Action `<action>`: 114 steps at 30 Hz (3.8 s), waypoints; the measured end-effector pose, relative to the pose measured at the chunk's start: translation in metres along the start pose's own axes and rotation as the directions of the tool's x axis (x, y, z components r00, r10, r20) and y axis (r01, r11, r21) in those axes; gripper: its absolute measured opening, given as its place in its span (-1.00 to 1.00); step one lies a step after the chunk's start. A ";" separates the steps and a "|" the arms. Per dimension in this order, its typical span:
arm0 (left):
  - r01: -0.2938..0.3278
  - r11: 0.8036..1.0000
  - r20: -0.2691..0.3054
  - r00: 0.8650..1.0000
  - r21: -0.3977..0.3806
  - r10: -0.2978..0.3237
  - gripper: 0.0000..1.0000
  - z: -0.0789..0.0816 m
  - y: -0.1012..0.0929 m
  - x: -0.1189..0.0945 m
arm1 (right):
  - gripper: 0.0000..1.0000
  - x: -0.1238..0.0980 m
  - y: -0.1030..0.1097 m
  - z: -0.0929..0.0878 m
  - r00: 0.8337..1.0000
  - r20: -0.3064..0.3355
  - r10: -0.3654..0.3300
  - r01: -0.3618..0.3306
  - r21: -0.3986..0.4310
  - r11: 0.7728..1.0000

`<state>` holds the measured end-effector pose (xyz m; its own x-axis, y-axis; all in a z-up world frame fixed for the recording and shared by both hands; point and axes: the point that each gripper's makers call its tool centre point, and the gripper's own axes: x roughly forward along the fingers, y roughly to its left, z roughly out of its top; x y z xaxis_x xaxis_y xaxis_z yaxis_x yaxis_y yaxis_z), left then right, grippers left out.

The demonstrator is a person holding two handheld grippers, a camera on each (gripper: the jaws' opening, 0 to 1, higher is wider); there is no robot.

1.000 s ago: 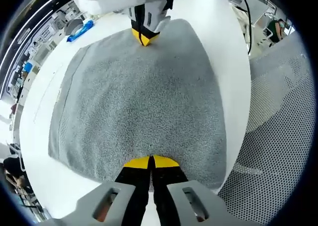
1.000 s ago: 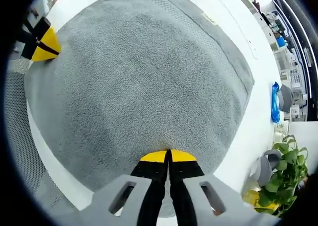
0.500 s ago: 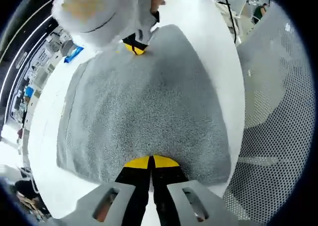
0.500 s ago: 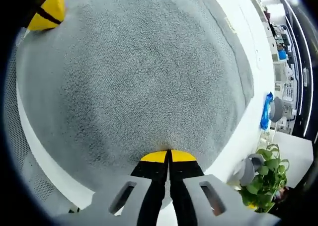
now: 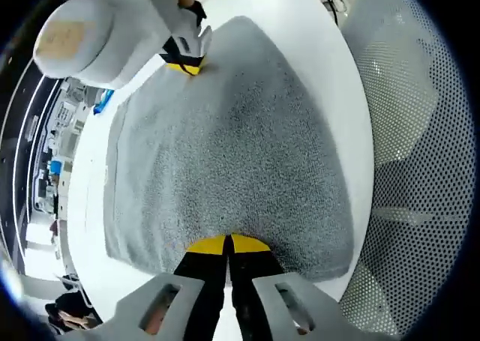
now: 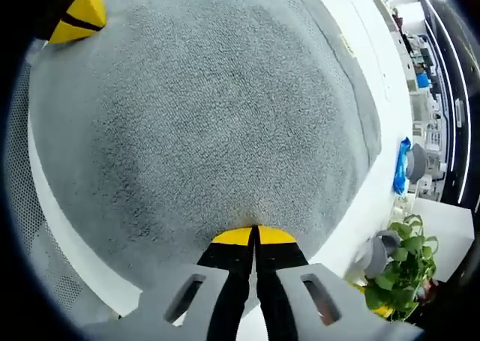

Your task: Fold the towel on the table until its edges align and the towel forms a compact rectangular stack.

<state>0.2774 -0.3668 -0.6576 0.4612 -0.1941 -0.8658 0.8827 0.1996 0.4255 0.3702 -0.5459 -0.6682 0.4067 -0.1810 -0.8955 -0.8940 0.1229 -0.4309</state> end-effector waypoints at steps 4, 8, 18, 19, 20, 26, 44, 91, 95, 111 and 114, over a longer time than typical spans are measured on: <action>0.005 1.000 0.029 1.000 -0.006 -0.005 -0.99 0.000 0.000 0.000 | -1.00 -0.001 0.000 0.001 0.998 0.014 -0.057 0.057 0.010 0.998; 0.017 0.998 0.033 0.999 -0.059 -0.015 -0.99 0.000 0.001 0.000 | -1.00 -0.003 0.004 0.000 0.998 0.028 -0.063 0.064 -0.029 0.998; 0.012 0.995 0.019 1.000 -0.104 -0.011 -0.99 -0.004 0.003 0.001 | -1.00 -0.005 0.006 0.000 0.997 0.083 -0.007 -0.001 0.099 0.995; 0.011 0.995 0.019 1.000 -0.104 -0.009 -0.99 -0.004 0.004 0.000 | -1.00 -0.005 0.006 0.000 0.996 0.088 -0.013 0.004 0.097 0.995; 0.010 0.994 0.019 1.000 -0.104 -0.008 -0.99 -0.004 0.004 0.000 | -1.00 -0.005 0.006 0.000 0.996 0.090 -0.017 0.008 0.099 0.995; 0.002 0.994 0.003 1.000 -0.108 -0.002 -0.99 -0.008 0.006 0.001 | -1.00 -0.008 0.011 0.000 0.994 0.105 -0.015 -0.004 0.176 0.984; -0.014 0.986 0.011 1.000 -0.166 0.016 -0.99 -0.023 0.016 0.000 | -1.00 -0.018 0.026 0.001 0.971 0.234 -0.056 -0.034 0.363 0.931; 0.032 0.896 0.040 0.999 -0.444 -0.016 -0.99 -0.061 0.032 -0.002 | -1.00 -0.041 0.066 0.022 0.895 0.445 -0.008 -0.262 0.541 0.799; 0.057 0.899 0.032 0.998 -0.434 -0.048 -0.99 -0.064 0.033 -0.002 | -1.00 -0.040 0.065 0.024 0.888 0.460 0.004 -0.277 0.528 0.803; 0.049 0.914 0.072 0.997 -0.403 -0.022 -0.99 -0.078 0.040 -0.004 | -1.00 -0.040 0.057 0.045 0.881 0.472 0.038 -0.276 0.448 0.851; 0.012 0.926 0.075 0.997 -0.377 0.018 -0.99 -0.078 0.039 -0.005 | -1.00 -0.040 0.057 0.044 0.879 0.476 0.019 -0.269 0.462 0.845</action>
<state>0.3026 -0.2833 -0.6571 0.4823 -0.2617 -0.8360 0.7888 0.5448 0.2846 0.3109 -0.4883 -0.6620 0.4301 0.3080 -0.8486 -0.7778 0.6036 -0.1752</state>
